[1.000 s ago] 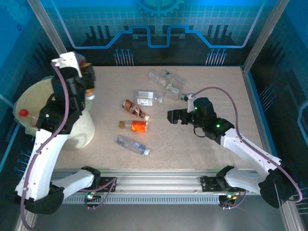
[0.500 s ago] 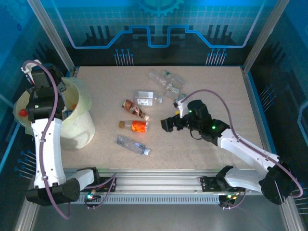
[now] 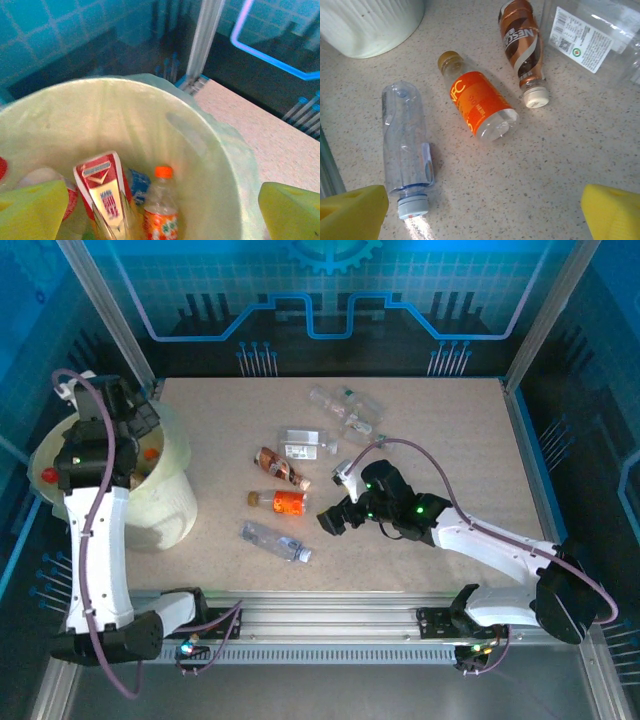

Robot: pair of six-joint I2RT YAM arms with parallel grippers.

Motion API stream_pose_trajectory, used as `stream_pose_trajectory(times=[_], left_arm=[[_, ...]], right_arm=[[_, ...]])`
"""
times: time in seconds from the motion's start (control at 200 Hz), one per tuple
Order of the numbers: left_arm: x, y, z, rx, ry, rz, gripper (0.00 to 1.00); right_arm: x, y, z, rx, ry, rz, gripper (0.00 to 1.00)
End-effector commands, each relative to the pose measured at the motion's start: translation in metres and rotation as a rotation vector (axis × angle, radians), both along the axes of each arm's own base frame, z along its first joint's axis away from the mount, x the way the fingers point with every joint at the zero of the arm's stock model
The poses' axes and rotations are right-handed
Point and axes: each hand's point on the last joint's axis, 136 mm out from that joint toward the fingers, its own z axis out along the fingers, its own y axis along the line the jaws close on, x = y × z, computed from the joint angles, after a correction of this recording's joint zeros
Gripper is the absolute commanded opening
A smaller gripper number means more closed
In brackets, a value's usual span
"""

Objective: Put the plastic bottles in the bin

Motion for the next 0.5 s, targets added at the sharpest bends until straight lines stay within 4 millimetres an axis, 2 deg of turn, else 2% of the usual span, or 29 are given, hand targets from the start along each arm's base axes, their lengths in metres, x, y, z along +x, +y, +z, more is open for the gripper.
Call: stream_pose_trajectory(times=[0.0, 0.14, 0.275, 0.375, 0.495], left_arm=[[-0.016, -0.034, 0.011, -0.054, -0.043, -0.091, 0.99], [-0.020, -0.080, -0.005, -0.208, -0.048, -0.238, 0.99], [-0.028, -0.126, -0.032, -0.355, -0.001, -0.321, 0.99], [-0.037, -0.163, -0.062, -0.448, 0.056, -0.364, 0.99], [-0.053, -0.191, -0.106, -0.532, 0.169, -0.343, 0.99]], right_arm=[[0.008, -0.001, 0.007, -0.009, -0.059, -0.030, 1.00], [0.012, -0.006, 0.011, 0.002, -0.086, -0.072, 1.00], [0.021, -0.019, 0.013, -0.002, -0.110, -0.160, 1.00], [0.025, -0.030, 0.011, -0.001, -0.116, -0.219, 1.00], [0.028, -0.043, 0.010, 0.004, -0.114, -0.292, 1.00]])
